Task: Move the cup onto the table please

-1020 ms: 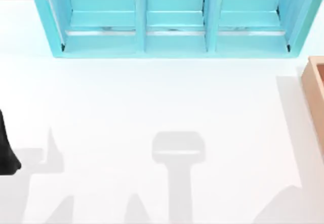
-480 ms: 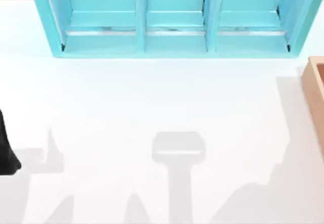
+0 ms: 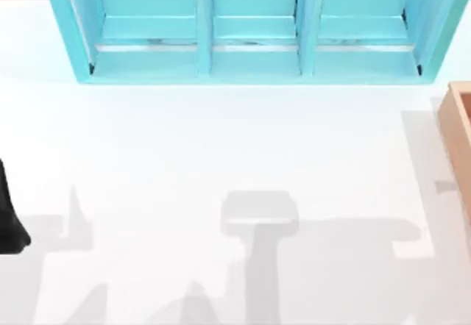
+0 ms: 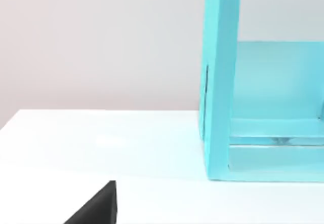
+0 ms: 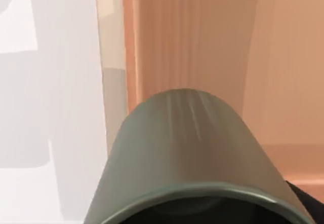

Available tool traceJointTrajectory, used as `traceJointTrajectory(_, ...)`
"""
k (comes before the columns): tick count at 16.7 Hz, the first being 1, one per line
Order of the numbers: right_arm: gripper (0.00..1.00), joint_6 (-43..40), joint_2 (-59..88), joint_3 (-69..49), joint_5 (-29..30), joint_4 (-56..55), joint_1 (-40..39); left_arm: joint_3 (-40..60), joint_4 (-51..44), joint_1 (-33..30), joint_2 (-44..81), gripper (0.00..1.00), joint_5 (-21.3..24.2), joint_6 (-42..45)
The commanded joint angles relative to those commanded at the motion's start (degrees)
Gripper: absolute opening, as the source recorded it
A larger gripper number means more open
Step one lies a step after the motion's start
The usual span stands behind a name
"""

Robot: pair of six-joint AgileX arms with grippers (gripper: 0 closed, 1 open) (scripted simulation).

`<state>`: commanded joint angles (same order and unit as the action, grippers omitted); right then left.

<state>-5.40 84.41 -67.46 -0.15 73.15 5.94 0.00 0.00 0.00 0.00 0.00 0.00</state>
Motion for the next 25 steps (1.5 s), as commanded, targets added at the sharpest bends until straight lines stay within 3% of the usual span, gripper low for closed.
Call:
traceJointTrajectory(7,0.00,2.56,4.07,-3.82,0.01,1.24,-2.26,0.00,0.00,0.00,0.00,1.00,0.00,0.00)
traceJointTrajectory(18,0.00,25.66,37.14,-48.59,0.83,11.11,-25.13,0.00,0.00,0.00,0.00,1.00,0.00,0.00)
traceJointTrajectory(25,0.00,31.54,44.50,-57.35,1.01,12.79,-30.92,0.00,0.00,0.00,0.00,1.00,0.00,0.00)
